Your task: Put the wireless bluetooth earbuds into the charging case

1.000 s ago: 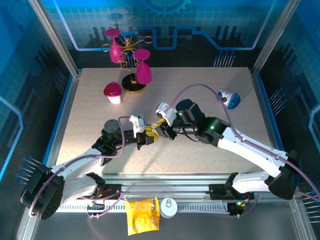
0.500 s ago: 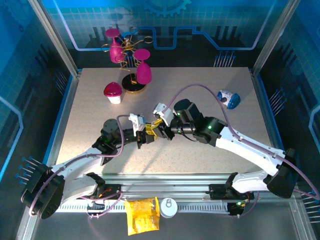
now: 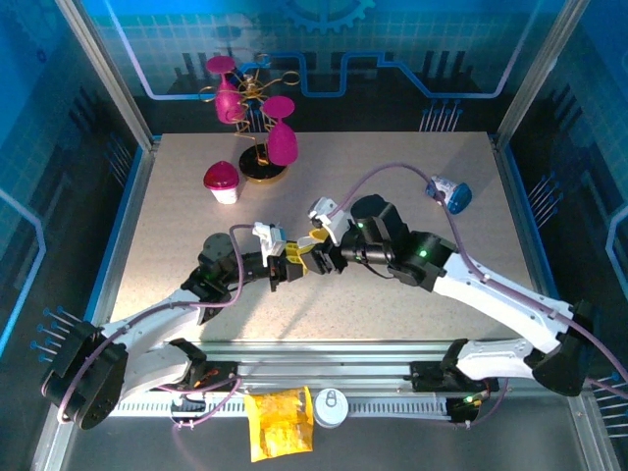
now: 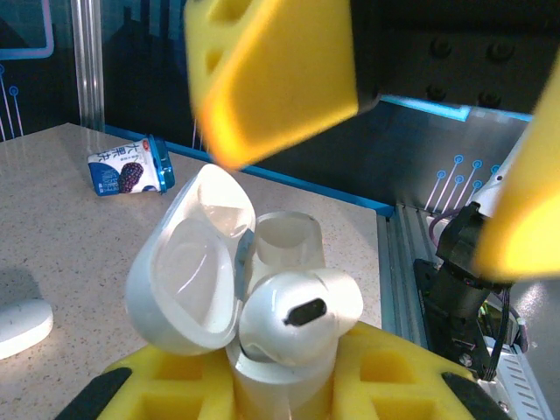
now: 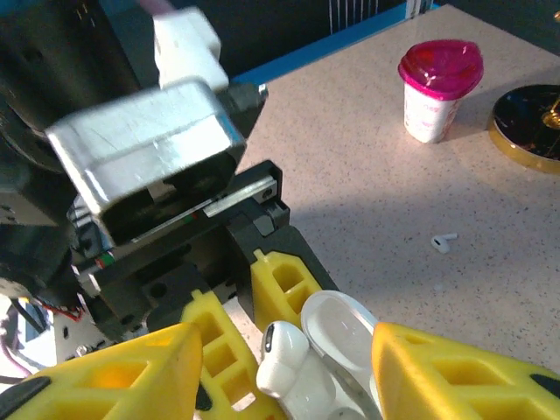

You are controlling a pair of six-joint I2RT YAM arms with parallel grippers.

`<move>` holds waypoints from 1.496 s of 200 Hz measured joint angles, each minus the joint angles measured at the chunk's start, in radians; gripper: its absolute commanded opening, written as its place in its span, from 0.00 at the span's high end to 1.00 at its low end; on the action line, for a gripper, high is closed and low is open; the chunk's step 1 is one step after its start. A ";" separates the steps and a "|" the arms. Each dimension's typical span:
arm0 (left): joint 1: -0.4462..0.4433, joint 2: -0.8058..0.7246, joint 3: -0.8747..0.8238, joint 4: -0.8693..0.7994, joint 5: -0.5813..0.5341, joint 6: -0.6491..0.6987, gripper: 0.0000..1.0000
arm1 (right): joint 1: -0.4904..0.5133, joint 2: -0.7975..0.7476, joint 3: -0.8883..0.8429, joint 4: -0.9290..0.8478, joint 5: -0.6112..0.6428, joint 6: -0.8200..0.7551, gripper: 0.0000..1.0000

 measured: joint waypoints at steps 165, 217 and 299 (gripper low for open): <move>0.000 -0.002 0.000 -0.002 -0.001 0.006 0.84 | -0.002 0.048 0.009 -0.065 0.150 0.016 0.22; 0.000 -0.003 0.000 -0.001 -0.001 0.006 0.84 | -0.009 0.036 0.008 -0.068 0.150 0.016 0.21; 0.000 -0.016 0.000 0.000 0.000 0.006 0.83 | -0.032 0.014 0.005 -0.074 0.140 0.016 0.19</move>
